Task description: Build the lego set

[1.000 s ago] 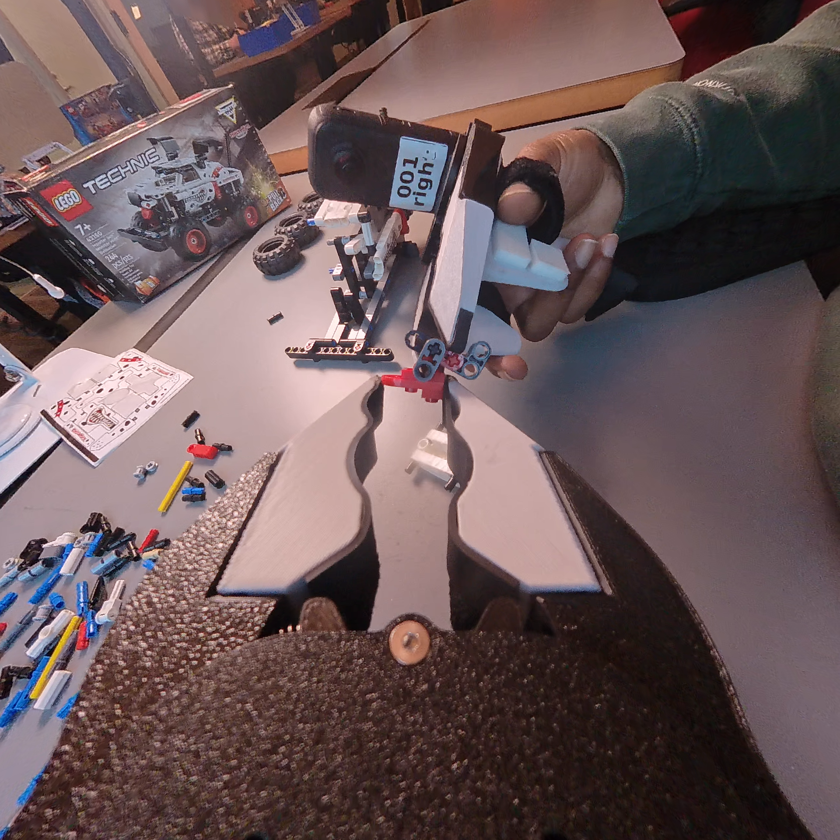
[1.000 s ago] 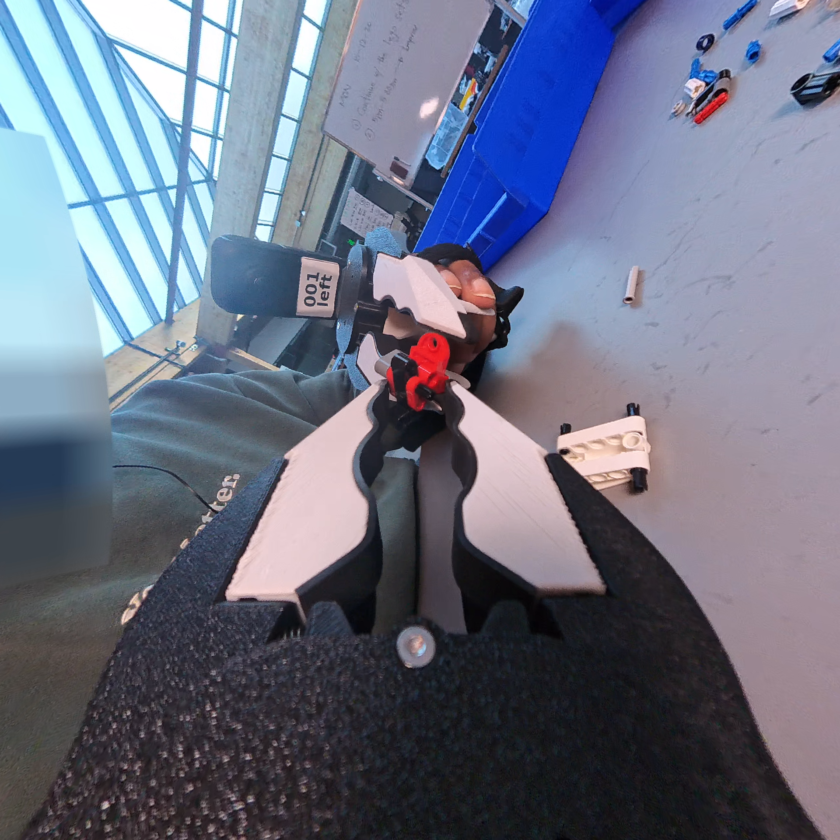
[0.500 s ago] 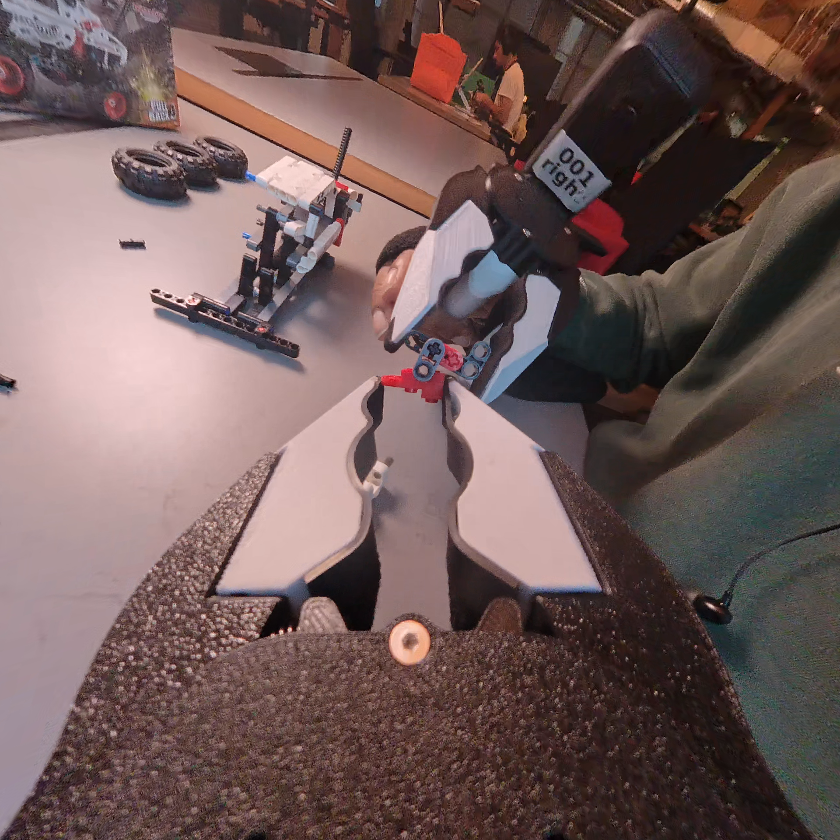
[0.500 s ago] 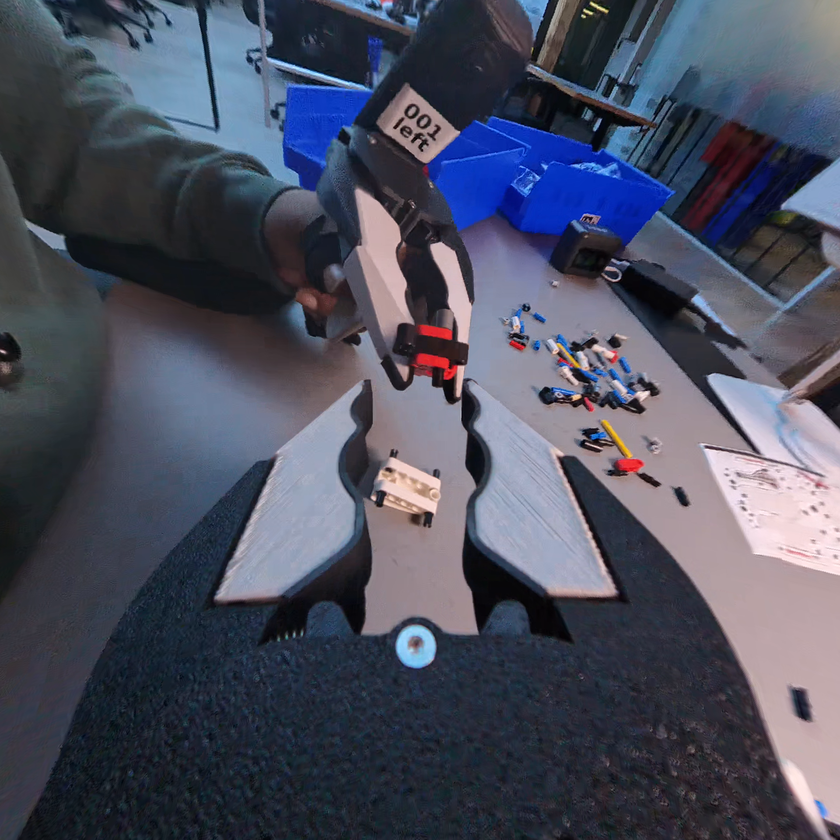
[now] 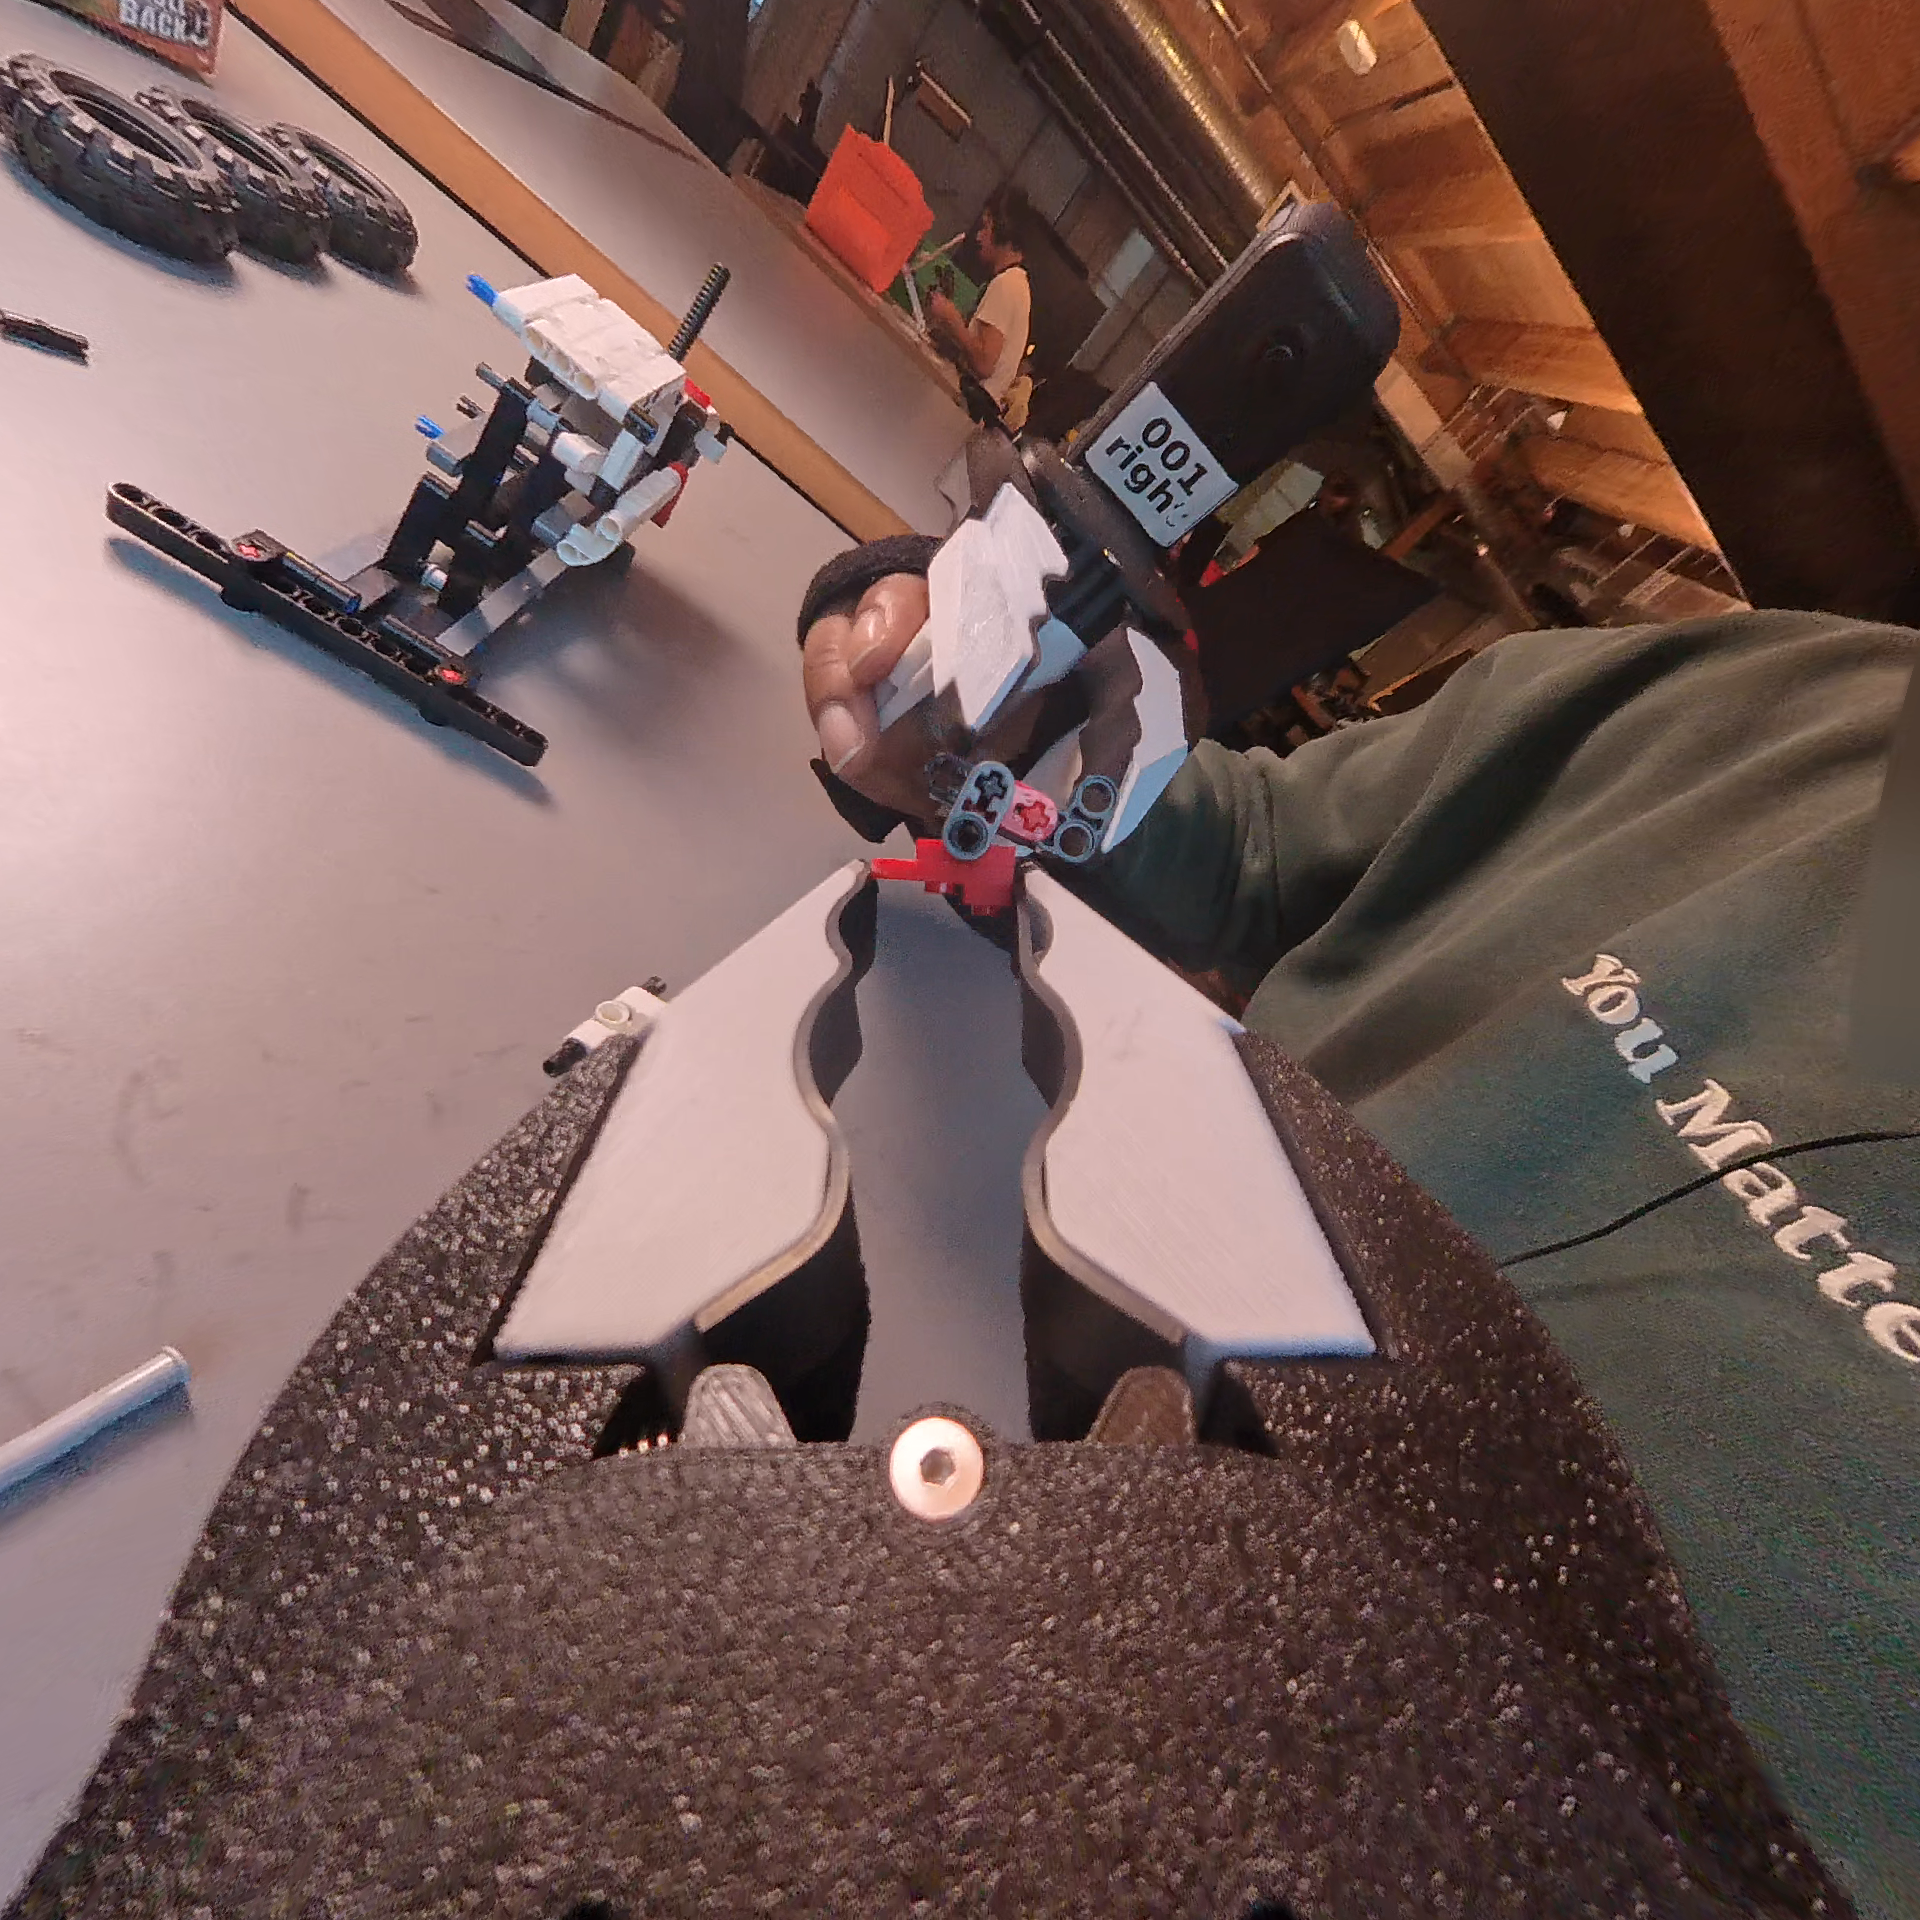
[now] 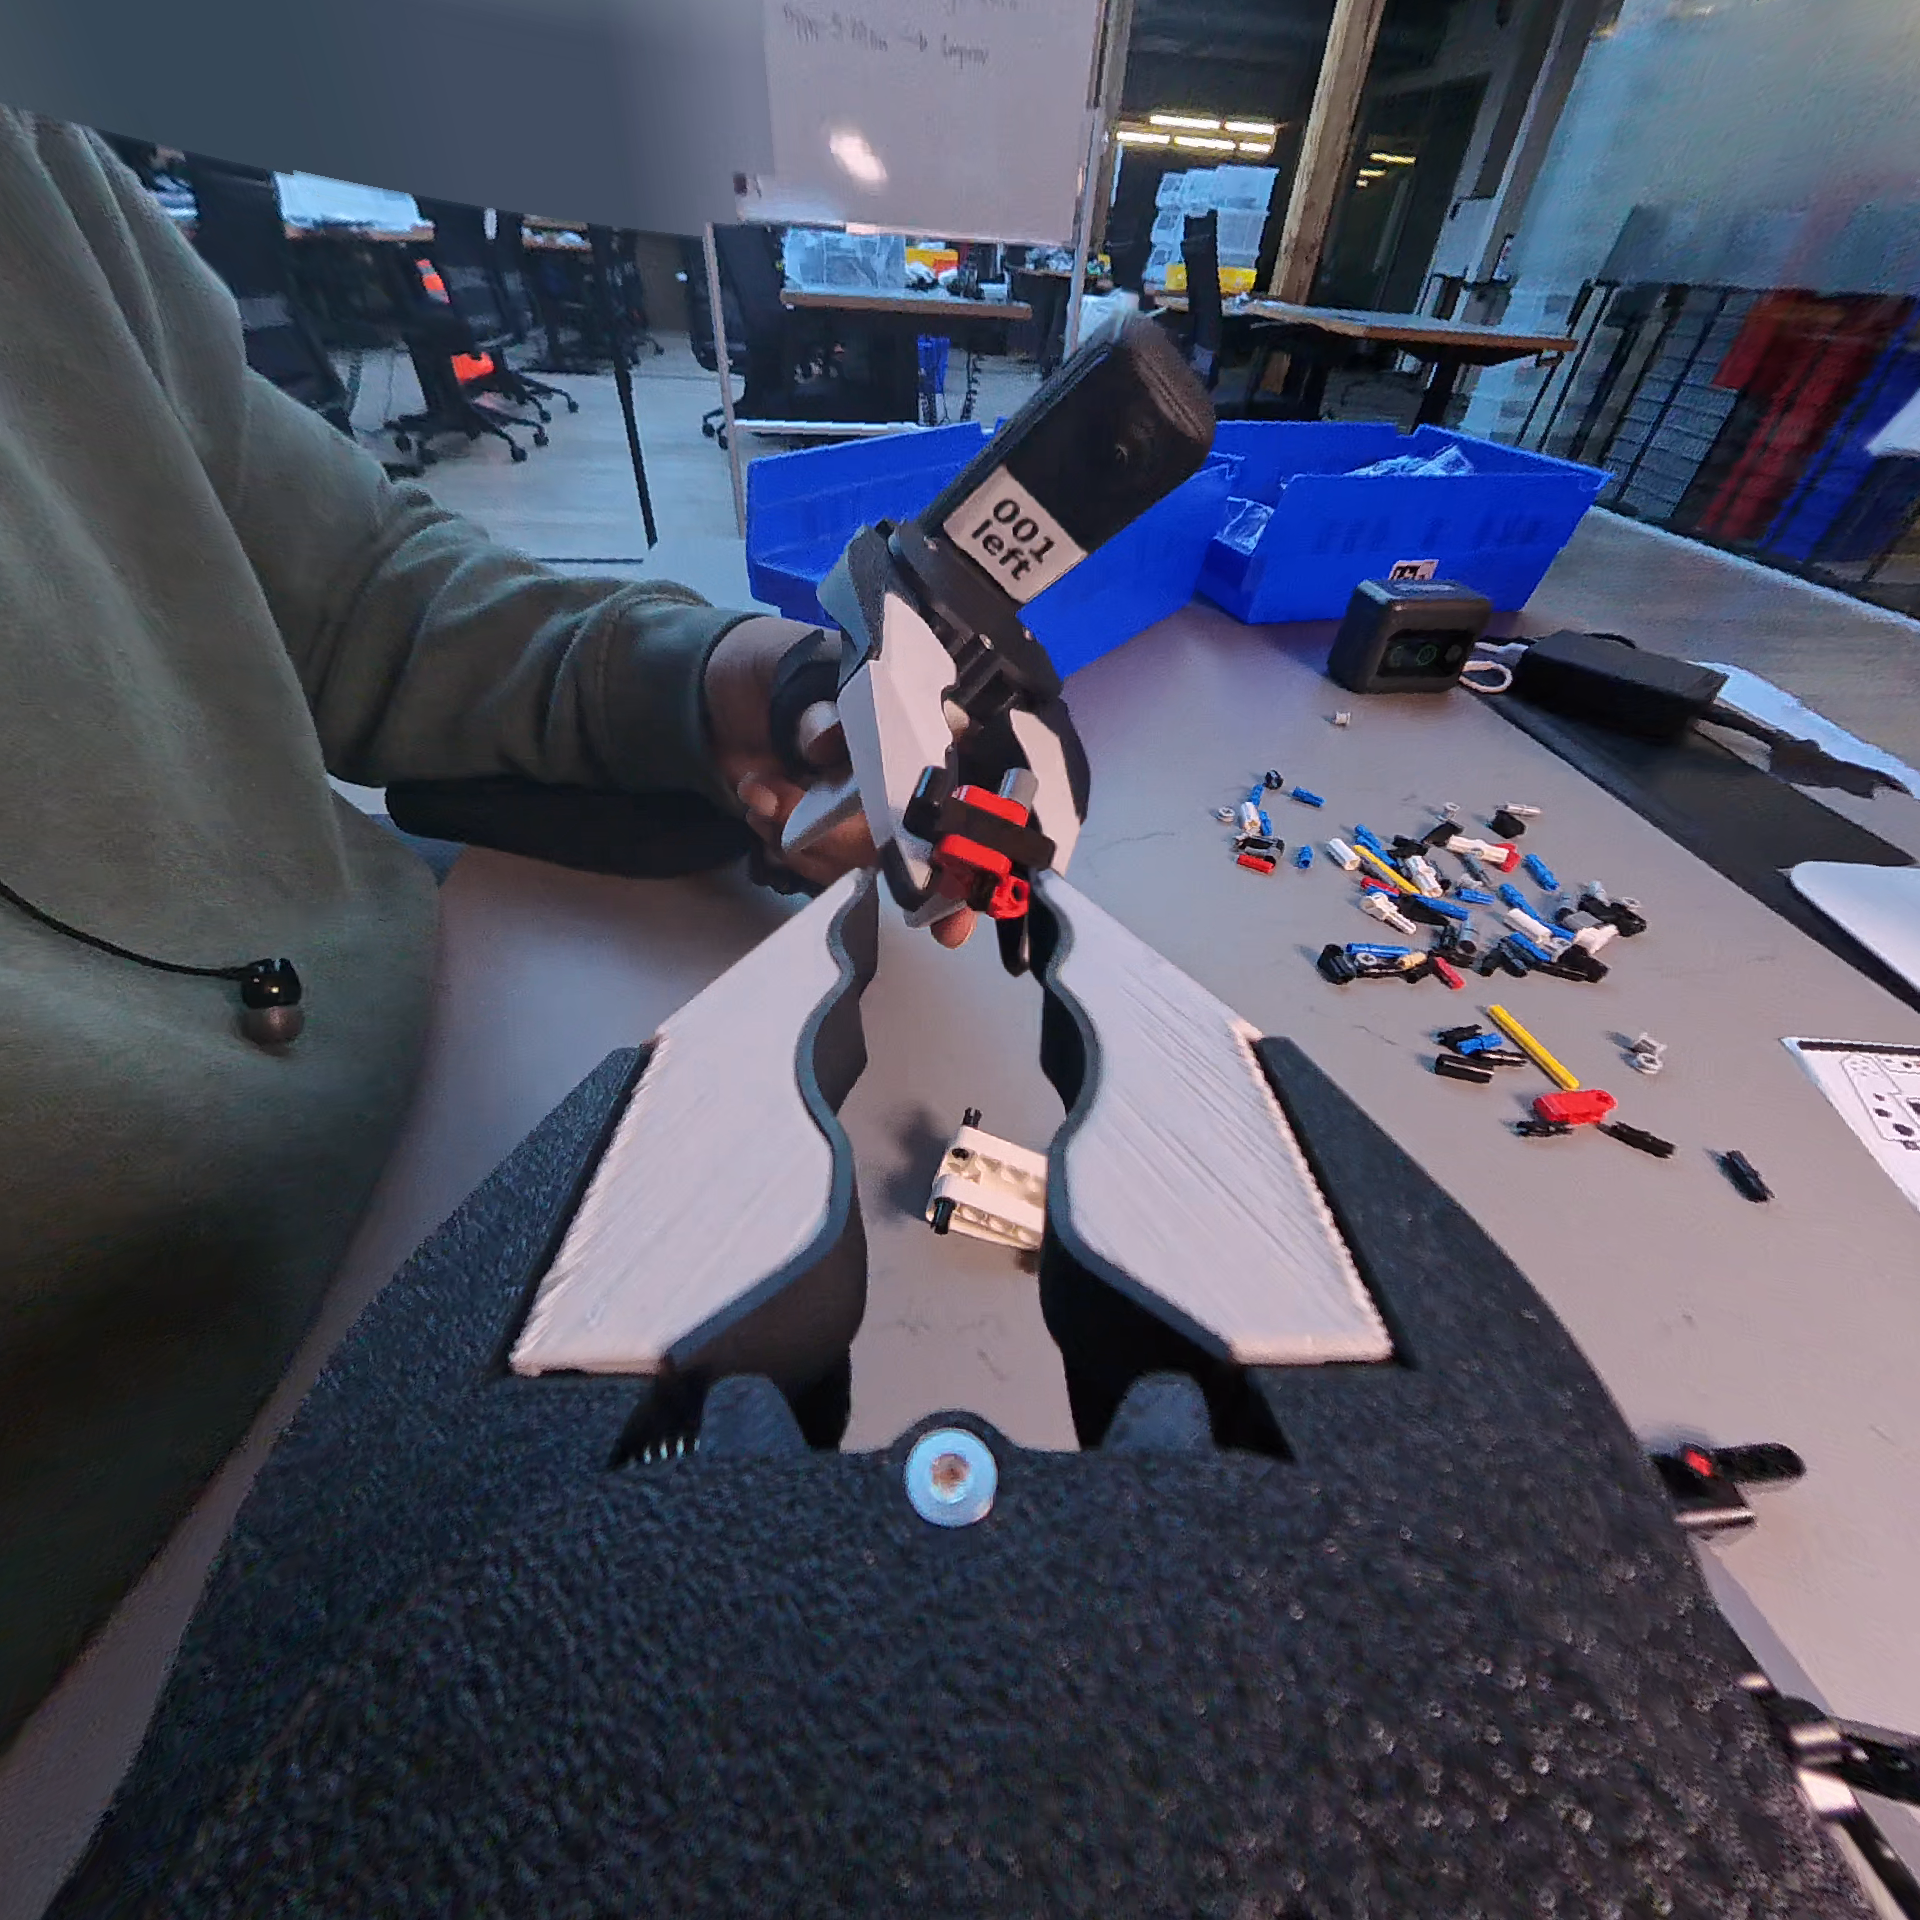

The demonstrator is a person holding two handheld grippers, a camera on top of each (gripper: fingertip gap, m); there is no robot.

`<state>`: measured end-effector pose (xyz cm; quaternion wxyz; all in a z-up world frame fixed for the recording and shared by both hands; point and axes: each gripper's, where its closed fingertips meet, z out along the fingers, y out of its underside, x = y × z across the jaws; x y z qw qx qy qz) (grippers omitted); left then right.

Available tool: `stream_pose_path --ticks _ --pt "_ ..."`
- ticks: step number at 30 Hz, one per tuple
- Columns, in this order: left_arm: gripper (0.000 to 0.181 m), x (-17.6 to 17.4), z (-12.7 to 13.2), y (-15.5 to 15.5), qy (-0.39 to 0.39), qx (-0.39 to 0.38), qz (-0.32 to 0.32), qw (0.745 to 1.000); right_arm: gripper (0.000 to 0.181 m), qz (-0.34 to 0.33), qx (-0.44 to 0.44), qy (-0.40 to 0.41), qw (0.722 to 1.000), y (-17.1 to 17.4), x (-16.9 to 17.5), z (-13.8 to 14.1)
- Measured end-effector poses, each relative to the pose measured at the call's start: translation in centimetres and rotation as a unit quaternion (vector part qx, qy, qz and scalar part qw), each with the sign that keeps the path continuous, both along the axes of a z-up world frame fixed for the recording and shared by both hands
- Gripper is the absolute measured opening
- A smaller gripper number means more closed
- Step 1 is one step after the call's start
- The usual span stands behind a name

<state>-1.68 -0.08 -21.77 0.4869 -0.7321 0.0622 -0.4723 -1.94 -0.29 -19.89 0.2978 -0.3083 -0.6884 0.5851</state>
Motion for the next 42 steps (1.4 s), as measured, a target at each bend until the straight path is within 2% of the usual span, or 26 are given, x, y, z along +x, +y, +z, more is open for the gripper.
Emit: stream_pose_path --ticks 3,8,12,16,23,28,33,37,42 --pt "0.025 0.1 0.0 -0.2 -0.014 -0.009 -0.012 1.0 0.035 -0.002 0.009 0.003 1.0 0.5 0.2 0.1" --pt "0.025 2.0 -0.9 -1.0 0.001 -0.031 -0.065 0.997 0.046 0.049 0.031 -0.025 0.998 -1.9 1.0 -1.3" --pt "0.025 3.1 -1.8 -1.4 0.048 -0.034 -0.084 0.995 0.029 0.064 0.015 -0.054 0.996 -1.8 1.4 -1.7" --pt "0.025 3.4 -2.4 -1.6 0.073 -0.038 -0.09 0.992 0.026 0.073 0.013 -0.075 0.994 -1.8 1.6 -2.3" --pt "0.026 2.8 -1.8 -1.5 0.061 -0.03 -0.077 0.995 0.023 0.064 -0.033 -0.089 0.993 -1.1 1.1 -2.0" --pt "0.027 1.8 -0.6 -1.1 0.04 -0.003 -0.052 0.998 0.023 0.056 -0.111 -0.11 0.986 -0.1 0.5 -1.3" --pt "0.033 1.0 0.9 -0.9 0.023 0.037 -0.029 0.999 0.022 0.069 -0.23 -0.115 0.964 0.9 0.3 0.6" --pt "0.034 0.7 1.2 -0.7 0.039 0.055 -0.011 0.998 0.022 0.074 -0.295 -0.128 0.944 1.4 0.0 1.2" --pt "0.034 0.1 0.9 -0.1 0.118 0.085 0.032 0.989 0.022 0.081 -0.343 -0.136 0.926 1.8 -0.2 1.8"
